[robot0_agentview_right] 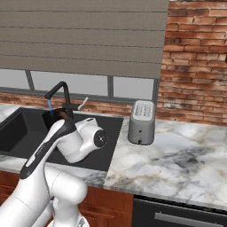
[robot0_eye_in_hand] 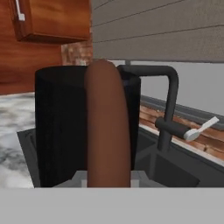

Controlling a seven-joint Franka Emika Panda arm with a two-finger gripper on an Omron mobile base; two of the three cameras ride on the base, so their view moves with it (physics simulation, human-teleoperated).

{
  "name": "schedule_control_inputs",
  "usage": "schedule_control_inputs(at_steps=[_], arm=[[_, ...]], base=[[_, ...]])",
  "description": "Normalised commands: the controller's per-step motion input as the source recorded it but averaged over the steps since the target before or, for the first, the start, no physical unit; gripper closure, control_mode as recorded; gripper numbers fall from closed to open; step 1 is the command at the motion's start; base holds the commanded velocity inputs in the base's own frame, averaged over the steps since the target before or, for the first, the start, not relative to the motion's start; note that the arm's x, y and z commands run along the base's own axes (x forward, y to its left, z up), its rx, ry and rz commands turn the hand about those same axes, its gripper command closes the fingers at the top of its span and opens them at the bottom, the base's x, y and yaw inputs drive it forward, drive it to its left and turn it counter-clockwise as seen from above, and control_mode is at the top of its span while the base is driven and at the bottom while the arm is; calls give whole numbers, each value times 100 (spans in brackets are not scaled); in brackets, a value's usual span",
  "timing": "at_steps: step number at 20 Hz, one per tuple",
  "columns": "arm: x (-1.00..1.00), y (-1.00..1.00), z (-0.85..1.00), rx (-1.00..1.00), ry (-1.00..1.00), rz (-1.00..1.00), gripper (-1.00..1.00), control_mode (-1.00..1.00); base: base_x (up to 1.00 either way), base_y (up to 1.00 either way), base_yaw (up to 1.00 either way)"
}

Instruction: Turn on the sink faucet and place the jug under the water for a few seconds to fill it up.

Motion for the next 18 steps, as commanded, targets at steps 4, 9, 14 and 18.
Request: schedule_control_inputs(at_steps=[4, 9, 14, 18], arm=[[19, 37, -8, 0, 5, 0, 100, -100], [54, 14, -22, 0, 1, 3, 100, -100], [65, 11, -27, 0, 0, 6, 100, -100], [55, 12, -38, 0, 0, 8, 100, -100]], base=[[0, 0, 0], [0, 0, 0], [0, 0, 0], [0, 0, 0]])
